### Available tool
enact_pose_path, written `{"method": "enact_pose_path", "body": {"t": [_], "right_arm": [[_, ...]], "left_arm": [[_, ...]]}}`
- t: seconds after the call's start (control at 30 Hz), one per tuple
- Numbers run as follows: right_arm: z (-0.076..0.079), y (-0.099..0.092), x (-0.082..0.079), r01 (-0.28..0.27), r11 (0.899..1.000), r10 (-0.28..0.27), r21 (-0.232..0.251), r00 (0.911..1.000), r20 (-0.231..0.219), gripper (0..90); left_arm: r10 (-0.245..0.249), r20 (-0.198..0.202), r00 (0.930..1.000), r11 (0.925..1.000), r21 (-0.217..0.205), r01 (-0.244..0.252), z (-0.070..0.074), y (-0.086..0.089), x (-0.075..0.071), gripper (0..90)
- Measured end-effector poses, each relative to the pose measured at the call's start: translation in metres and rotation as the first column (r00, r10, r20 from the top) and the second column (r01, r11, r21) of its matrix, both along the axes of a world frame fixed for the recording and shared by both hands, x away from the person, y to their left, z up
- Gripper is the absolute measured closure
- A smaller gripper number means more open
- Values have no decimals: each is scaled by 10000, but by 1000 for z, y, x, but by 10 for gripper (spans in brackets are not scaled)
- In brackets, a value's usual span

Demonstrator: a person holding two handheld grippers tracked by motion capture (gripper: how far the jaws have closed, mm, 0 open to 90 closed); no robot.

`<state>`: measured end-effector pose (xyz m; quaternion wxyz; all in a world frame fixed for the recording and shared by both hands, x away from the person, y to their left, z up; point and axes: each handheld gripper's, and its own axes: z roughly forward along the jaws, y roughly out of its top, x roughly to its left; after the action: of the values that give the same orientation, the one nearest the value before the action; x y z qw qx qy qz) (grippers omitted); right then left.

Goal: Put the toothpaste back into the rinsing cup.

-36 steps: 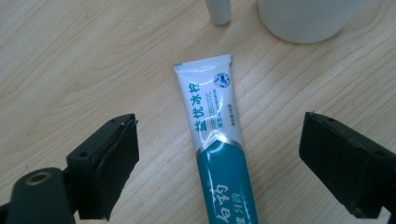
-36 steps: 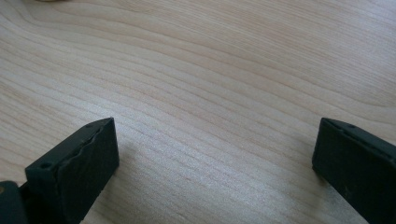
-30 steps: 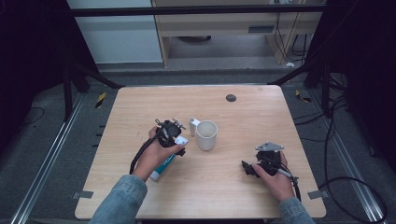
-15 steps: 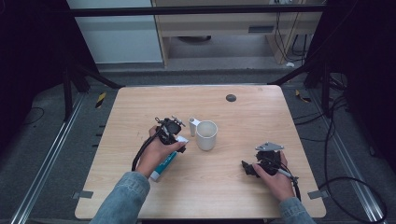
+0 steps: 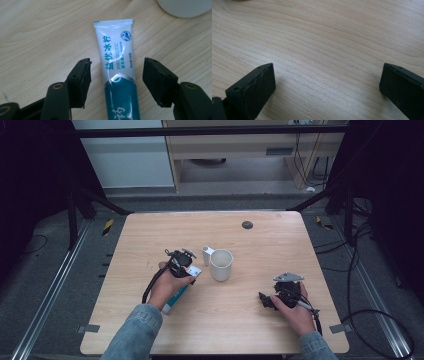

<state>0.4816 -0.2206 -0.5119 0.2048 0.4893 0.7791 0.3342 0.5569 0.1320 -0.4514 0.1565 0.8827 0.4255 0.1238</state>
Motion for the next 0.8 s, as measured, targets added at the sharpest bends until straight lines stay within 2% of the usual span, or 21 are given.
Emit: {"method": "enact_pose_path", "body": {"t": [0.47, 0.8], "right_arm": [[0, 0, 0, 3, 10000, -3, 2, 10000, -2, 6], [0, 0, 0, 1, 10000, -1, -2, 10000, 0, 6]], "left_arm": [[194, -382, 9991, 9998, -34, -196, -12, 5, 0, 439], [240, -496, 9985, 9997, -86, -244, -13, 5, 0, 476]]}}
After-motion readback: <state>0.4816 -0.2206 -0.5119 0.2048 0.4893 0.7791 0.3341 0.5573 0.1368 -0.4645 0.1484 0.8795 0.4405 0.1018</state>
